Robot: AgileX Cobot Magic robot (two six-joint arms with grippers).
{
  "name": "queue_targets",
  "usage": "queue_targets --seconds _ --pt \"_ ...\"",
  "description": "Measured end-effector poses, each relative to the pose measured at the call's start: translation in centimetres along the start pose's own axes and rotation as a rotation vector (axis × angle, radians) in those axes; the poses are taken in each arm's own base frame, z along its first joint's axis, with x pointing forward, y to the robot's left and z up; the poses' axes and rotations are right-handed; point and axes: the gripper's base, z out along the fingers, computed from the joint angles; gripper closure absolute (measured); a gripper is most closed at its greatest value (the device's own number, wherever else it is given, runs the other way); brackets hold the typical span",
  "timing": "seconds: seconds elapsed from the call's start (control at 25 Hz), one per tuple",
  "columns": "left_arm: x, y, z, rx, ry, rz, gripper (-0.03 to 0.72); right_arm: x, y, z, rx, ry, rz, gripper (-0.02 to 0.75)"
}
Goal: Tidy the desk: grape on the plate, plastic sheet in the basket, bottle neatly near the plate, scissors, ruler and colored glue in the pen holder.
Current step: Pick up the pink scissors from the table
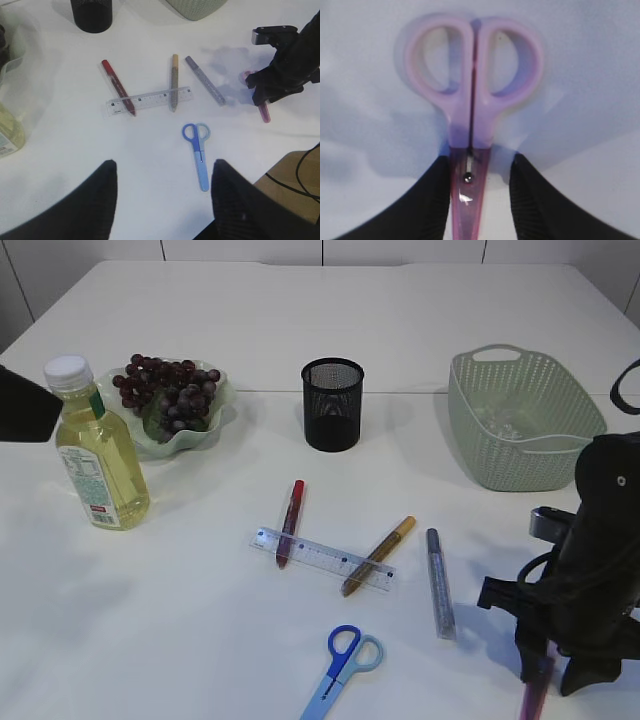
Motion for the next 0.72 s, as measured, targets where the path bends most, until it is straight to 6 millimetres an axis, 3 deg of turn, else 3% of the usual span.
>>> queue_targets --seconds 0.24,0.72 --pt "0.00 0.00 0.00 0.000 0.000 0.000 0.253 -0.17 0.17 0.18 0.004 0.007 -0.019 0.487" --pt "0.00 0.00 0.00 0.000 0.000 0.000 0.253 -0.30 0.09 0.18 0.019 -0.001 -0.084 0.503"
